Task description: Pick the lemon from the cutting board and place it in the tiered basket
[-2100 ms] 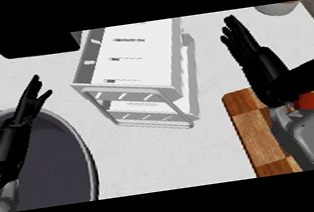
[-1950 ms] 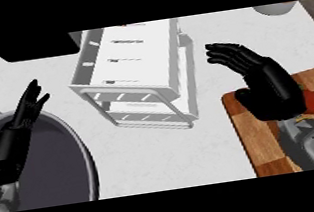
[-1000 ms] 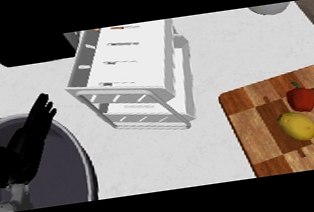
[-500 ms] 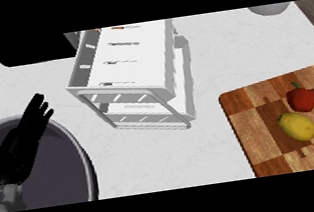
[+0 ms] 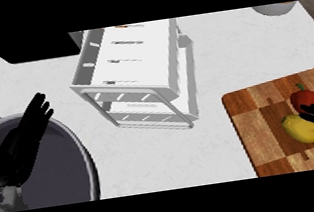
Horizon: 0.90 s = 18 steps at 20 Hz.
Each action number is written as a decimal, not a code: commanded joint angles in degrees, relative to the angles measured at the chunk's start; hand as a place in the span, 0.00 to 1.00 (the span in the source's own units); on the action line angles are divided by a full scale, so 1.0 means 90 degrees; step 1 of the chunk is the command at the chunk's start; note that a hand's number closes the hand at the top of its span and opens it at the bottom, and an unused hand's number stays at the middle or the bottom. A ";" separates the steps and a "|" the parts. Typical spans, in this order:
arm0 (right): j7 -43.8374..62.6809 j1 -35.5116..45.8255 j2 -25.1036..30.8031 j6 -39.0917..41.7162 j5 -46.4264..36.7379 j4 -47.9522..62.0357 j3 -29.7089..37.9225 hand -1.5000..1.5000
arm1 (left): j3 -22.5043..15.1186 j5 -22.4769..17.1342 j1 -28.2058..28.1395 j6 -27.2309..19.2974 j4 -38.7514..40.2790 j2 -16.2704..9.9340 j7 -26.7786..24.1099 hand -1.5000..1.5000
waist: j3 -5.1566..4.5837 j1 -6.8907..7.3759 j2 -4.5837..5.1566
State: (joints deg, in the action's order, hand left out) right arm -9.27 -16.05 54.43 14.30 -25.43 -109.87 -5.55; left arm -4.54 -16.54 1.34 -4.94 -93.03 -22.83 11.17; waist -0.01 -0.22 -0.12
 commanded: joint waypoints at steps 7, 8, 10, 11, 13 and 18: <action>0.0296 0.0965 -0.1238 0.0014 -0.1255 0.1318 -0.0351 0.00 | 0.0074 0.0446 0.0305 0.0185 0.0948 0.0555 -0.0523 0.50 | -0.0001 0.0028 0.0023; -0.0372 0.0645 -0.1461 -0.0766 -0.1829 0.2052 -0.0579 0.00 | 0.0035 0.0380 0.0095 0.0073 0.0050 0.0380 0.0191 0.50 | 0.0006 0.0050 0.0014; -0.0426 0.0711 -0.1465 -0.0578 -0.1905 0.1914 -0.0308 0.00 | 0.0203 0.0433 -0.0091 0.0306 0.0236 0.0448 -0.0217 0.50 | 0.0002 0.0031 0.0010; -0.0391 0.1140 -0.1657 -0.0550 -0.1984 0.2334 -0.0365 0.00 | 0.0082 0.0648 0.0500 0.0175 0.0745 0.0623 -0.0152 0.50 | 0.0002 0.0026 0.0019; -0.0488 0.1506 -0.2021 -0.1022 -0.2274 0.3043 -0.0510 0.00 | 0.0360 0.0372 0.0818 0.0285 0.0659 0.0405 0.0241 0.50 | 0.0006 0.0058 0.0030; -0.0958 0.1559 -0.1995 -0.1012 -0.2510 0.3182 0.0082 0.00 | 0.0586 0.0498 0.0148 0.0615 0.0444 0.0478 -0.0070 0.50 | 0.0002 0.0035 0.0013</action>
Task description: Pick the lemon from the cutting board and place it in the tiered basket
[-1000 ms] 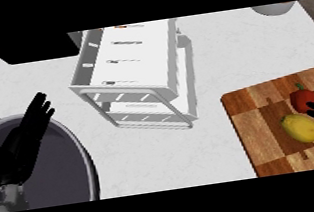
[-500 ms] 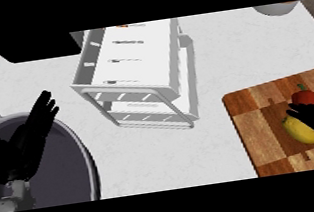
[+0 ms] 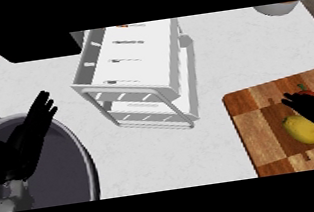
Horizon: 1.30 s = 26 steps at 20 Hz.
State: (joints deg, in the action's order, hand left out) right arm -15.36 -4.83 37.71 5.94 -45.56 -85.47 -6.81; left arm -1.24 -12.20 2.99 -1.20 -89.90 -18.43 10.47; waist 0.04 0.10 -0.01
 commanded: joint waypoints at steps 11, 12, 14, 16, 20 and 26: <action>-0.0740 0.0323 -0.0171 0.0146 -0.1130 0.1264 -0.0042 1.00 | 0.0189 0.0211 -0.0325 0.0140 -0.0612 0.0256 0.0412 0.50 | -0.0003 0.0021 -0.0005; -0.0827 0.0281 0.0001 0.0244 -0.1142 0.0960 0.0056 1.00 | 0.0229 0.0232 -0.0101 0.0122 -0.0615 0.0219 0.0655 0.50 | -0.0004 -0.0003 -0.0006; -0.0662 0.0429 -0.0385 -0.0104 -0.1639 0.1181 -0.0280 1.00 | 0.0271 0.0356 -0.0024 0.0165 0.0143 0.0420 0.0043 0.50 | -0.0005 -0.0006 0.0005; -0.0579 0.0193 -0.0420 -0.0247 -0.1833 0.0873 -0.0260 1.00 | 0.0120 0.0505 0.0039 0.0166 -0.0034 0.0474 0.0198 0.50 | -0.0005 -0.0024 -0.0002; -0.0481 0.0794 -0.0705 -0.0503 -0.1919 0.1975 0.0057 1.00 | 0.0272 0.0380 -0.0240 0.0369 -0.0126 0.0395 0.0026 0.50 | 0.0000 0.0052 0.0011; 0.0417 0.2132 -0.0743 -0.0080 -0.1803 0.2971 0.0848 1.00 | 0.0096 0.0489 -0.0005 0.0266 -0.0100 0.0577 0.0176 0.50 | 0.0002 0.0115 0.0026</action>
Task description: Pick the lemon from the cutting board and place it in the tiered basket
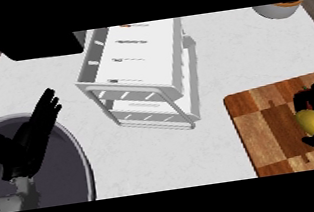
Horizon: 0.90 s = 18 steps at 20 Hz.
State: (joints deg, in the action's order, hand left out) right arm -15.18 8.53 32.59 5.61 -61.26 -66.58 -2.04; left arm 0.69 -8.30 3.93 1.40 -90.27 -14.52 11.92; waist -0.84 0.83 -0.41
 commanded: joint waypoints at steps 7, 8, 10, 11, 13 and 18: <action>-0.0281 0.0720 -0.0604 -0.1331 0.1085 -0.0206 0.1220 1.00 | 0.0092 0.0185 -0.0093 -0.0087 0.0258 0.0098 -0.0280 0.50 | 0.0094 -0.0171 0.0026; -0.0135 0.0918 -0.0874 -0.1247 0.1335 -0.0234 0.1313 1.00 | 0.0135 -0.0025 0.0005 0.0085 0.0116 -0.0010 -0.0002 0.50 | 0.0096 -0.0130 0.0024; -0.0675 0.0802 -0.0972 -0.0982 0.2227 -0.0621 0.1666 1.00 | 0.0116 -0.0029 -0.0428 0.0101 -0.0029 0.0055 -0.0212 0.50 | 0.0095 -0.0162 -0.0022; -0.0596 0.0841 -0.1123 -0.0789 0.2444 -0.0993 0.1644 1.00 | 0.0308 -0.0162 -0.0179 0.0158 0.0063 -0.0078 -0.0116 0.50 | 0.0089 -0.0221 -0.0026; -0.0483 0.1117 -0.1144 -0.0447 0.2898 -0.1428 0.1803 1.00 | 0.0166 0.0038 -0.0191 0.0033 0.0035 0.0006 -0.0111 0.50 | 0.0089 -0.0192 -0.0019; 0.0714 0.1180 -0.1001 0.0855 0.3495 -0.3091 0.1664 1.00 | 0.0276 -0.0060 0.0005 0.0174 0.0222 -0.0011 -0.0099 0.50 | 0.0084 -0.0161 0.0018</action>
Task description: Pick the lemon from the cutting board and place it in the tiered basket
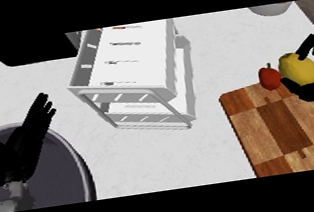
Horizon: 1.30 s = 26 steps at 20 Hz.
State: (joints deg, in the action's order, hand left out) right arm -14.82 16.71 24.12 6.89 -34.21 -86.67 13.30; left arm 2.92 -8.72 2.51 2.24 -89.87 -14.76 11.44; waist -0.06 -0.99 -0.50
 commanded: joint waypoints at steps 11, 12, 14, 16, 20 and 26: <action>0.3419 0.1343 -0.0957 0.1397 0.0222 -0.2459 -0.1358 1.00 | 0.0349 -0.0156 -0.0029 0.0514 0.0245 -0.0146 -0.0212 0.50 | 0.0002 0.0148 0.0052; 0.3863 0.1410 -0.1332 0.1299 -0.0061 -0.2699 -0.1865 1.00 | -0.0234 0.0415 -0.0040 -0.0105 -0.0180 0.0307 0.0059 0.50 | 0.0002 0.0156 0.0044; 0.4175 0.2091 -0.1542 0.1244 -0.0256 -0.2085 -0.1997 1.00 | 0.0041 0.0125 -0.0265 0.0193 -0.0427 0.0075 -0.0004 0.50 | 0.0002 0.0212 0.0048; 0.4412 0.2178 -0.1945 0.1009 -0.0542 -0.1990 -0.2334 1.00 | -0.0157 0.0294 0.0027 0.0024 -0.0202 0.0302 0.0180 0.50 | 0.0004 0.0166 0.0052; 0.5002 0.2751 -0.2472 0.0858 -0.0949 -0.1485 -0.2620 1.00 | 0.0082 0.0095 0.0305 0.0166 -0.0152 0.0177 0.0402 0.50 | 0.0004 0.0157 0.0054; 0.5532 0.3246 -0.2668 0.0678 -0.0952 -0.0766 -0.2940 1.00 | 0.0265 0.0222 0.0474 0.0325 0.0483 0.0124 -0.0014 0.50 | 0.0004 0.0135 0.0054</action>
State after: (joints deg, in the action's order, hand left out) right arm 29.78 43.51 1.84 13.61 -42.55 -95.14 -10.36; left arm 4.45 -7.23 4.96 4.65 -88.78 -13.55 12.37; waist 0.02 0.38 -0.07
